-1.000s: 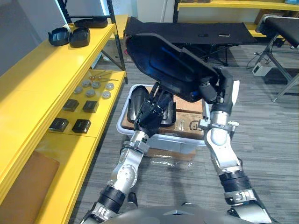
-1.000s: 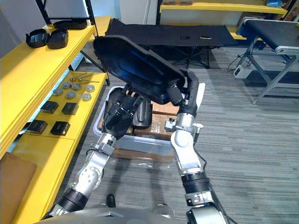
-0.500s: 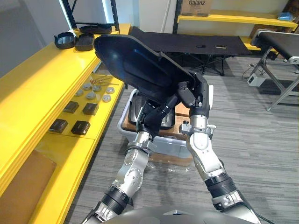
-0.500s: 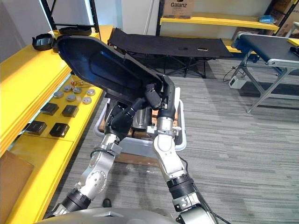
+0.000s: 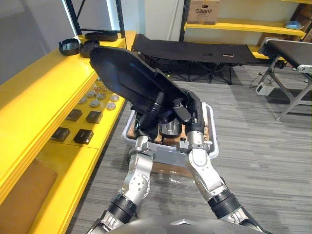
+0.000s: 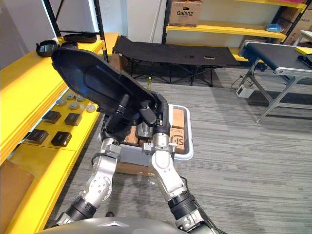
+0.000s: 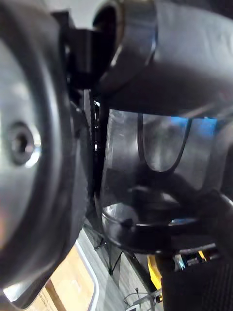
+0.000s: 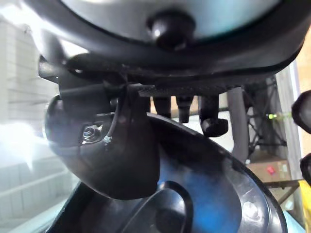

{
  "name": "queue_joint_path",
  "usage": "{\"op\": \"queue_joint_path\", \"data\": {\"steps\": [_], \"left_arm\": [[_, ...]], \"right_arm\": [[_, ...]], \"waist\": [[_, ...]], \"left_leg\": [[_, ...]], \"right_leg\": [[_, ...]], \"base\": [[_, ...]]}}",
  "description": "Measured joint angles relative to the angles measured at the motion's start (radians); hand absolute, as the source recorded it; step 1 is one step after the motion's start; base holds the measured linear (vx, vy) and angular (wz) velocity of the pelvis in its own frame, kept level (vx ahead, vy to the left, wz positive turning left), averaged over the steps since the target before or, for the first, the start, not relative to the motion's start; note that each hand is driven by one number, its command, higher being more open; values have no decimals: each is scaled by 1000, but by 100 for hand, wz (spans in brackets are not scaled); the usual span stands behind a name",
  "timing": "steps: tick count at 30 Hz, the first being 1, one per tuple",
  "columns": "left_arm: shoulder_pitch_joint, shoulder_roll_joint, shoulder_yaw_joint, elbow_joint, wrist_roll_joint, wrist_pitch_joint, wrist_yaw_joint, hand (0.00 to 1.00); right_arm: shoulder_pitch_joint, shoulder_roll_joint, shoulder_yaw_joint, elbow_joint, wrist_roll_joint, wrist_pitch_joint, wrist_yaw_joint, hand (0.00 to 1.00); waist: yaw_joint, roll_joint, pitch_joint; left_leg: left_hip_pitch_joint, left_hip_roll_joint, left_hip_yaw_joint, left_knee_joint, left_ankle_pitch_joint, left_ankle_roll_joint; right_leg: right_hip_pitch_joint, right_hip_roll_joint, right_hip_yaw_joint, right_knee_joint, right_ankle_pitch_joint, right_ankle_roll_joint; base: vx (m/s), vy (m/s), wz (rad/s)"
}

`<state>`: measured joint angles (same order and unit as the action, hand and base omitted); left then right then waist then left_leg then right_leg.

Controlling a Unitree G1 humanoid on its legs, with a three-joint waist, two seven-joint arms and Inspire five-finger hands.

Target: Walk over and take three plastic housings, then place them on the shelf

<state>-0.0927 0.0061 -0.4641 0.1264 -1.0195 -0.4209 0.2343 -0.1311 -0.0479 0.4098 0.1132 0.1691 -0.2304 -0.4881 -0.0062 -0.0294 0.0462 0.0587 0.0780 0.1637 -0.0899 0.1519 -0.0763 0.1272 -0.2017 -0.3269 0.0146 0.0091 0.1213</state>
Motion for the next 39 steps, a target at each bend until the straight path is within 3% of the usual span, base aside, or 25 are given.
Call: {"op": "queue_joint_path", "data": {"steps": [1, 2, 10, 14, 21, 22, 31, 39], "left_arm": [[0, 0, 3, 0, -2, -5, 6, 100], [0, -1, 7, 0, -4, -15, 17, 0], [0, -7, 44, 2, -30, -10, 17, 0], [-1, -7, 36, 3, 8, 35, -24, 0], [-70, -3, 23, 93, 5, 24, -27, 0], [-70, -3, 23, 93, 5, 23, -27, 0], [-71, 6, 25, 98, 95, -17, 42, 0], [-46, 0, 111, 56, 483, 29, 234, 0]], "right_arm": [[1, 3, 2, 4, 1, 0, 0, 0], [3, 7, 6, 6, 1, 0, -1, 0], [33, 8, 31, 6, 2, 0, -1, 0], [41, 7, 30, 6, 4, -2, -2, 0], [79, -25, 48, 1, 4, -50, -4, 0], [79, -26, 52, 1, 4, -49, -4, 100], [82, -29, 81, 1, 3, -30, 27, 100], [135, -30, 39, 1, 65, -11, 145, 100]], "waist": [[0, 0, 0], [0, 0, 0], [1, -24, -17], [0, -27, -18], [-7, -29, -19], [-8, -30, -19], [-11, -38, -20], [-24, -35, -18]], "left_leg": [[0, 0, 0, 0, 0, 0], [0, 0, 0, 0, 1, 1], [-1, 0, -4, 0, 1, 1], [-1, 0, -5, 0, 1, 1], [-9, 8, -9, 0, -5, -5], [-11, 8, -9, 0, -5, -5], [-14, 7, -4, 1, -5, -5], [-13, 9, 3, 0, -12, -13]], "right_leg": [[0, 0, 0, 0, 0, 0], [0, 0, 0, 0, 1, -1], [0, 0, -2, 0, 0, -3], [0, -1, -2, 0, 1, -4], [12, 4, 1, -27, 15, -4], [14, 5, 1, -31, 19, -4], [16, 15, 1, -47, 26, -8], [2, 14, 3, -33, 18, -16]], "base": [[0, 0, 0], [0, 0, 0], [0, 0, 0], [0, 0, 0], [0, 0, 0], [0, 0, 0], [0, 0, 0], [-7, 1, -2]]}}
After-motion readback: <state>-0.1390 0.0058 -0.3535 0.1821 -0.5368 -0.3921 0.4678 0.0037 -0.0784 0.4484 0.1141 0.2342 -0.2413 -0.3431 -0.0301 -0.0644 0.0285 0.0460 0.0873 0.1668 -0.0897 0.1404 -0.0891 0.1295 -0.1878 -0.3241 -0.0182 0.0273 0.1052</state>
